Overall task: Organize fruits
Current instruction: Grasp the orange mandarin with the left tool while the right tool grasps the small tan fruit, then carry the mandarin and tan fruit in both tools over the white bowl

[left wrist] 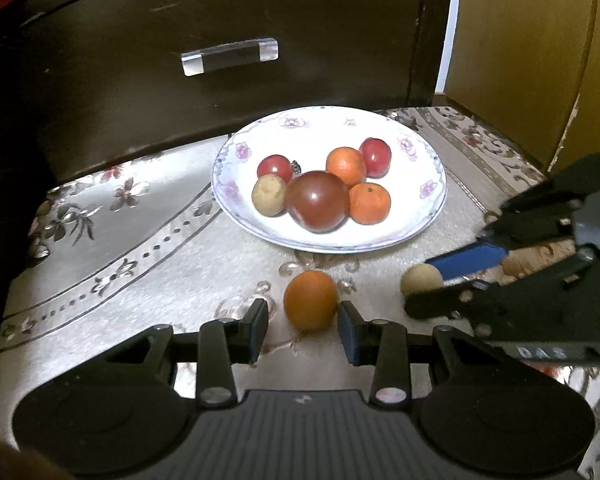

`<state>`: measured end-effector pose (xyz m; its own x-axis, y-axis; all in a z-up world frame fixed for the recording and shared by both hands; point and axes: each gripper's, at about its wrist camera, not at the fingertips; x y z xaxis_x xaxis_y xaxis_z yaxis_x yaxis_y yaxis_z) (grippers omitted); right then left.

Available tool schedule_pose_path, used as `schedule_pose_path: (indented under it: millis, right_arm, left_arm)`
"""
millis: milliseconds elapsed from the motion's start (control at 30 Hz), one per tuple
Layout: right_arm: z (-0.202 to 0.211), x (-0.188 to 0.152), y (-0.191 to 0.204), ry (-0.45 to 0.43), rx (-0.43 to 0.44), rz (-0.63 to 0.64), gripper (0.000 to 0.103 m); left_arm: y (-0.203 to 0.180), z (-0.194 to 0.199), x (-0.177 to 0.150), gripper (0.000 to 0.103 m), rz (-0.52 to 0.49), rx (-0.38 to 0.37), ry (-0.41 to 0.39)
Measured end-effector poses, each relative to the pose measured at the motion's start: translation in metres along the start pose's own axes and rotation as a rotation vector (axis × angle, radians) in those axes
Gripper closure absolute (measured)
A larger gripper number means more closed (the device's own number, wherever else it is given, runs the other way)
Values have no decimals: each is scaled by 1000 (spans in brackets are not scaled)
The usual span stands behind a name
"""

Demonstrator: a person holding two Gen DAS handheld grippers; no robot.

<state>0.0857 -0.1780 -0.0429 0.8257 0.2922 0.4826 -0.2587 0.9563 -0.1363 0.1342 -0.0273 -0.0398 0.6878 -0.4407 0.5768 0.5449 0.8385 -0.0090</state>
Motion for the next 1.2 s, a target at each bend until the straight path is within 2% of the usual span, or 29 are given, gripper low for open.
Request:
schedule_pose_path:
  millis: [167,300,533,733,967,1200]
  right_arm:
    - [1,-1,-1,1,3,-6,83]
    - [0,0,-1,2,4,-3,83]
    - [6,0,4,10,-5,9,83]
    - [20,-14,12,29,-19,19,83]
    - [29,-39,21,55,-43,16,83]
    - [30,-45,25,43,-60,19,82]
  left_arm:
    - [-2,-8,2,60,4,1,-18]
    - [-2,-7,2,66,13,-10,-20]
    - [-12,9,-14,67,-2,-4,24]
    - [-29,28,-36,67,-13,0,69]
    - [-41,40,-53,66,-4,31,56]
    - [-40,39,-55,62,27,45,36]
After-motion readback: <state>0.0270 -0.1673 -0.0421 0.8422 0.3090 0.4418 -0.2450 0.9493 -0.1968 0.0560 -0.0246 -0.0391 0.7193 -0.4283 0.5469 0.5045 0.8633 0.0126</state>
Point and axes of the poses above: each gripper's, at about its wrist camera, not at the fingertips, and z roughly against the way its jaws point, y to its left, x to its top, and after that the axes turned 7 degrees about y, right-handed
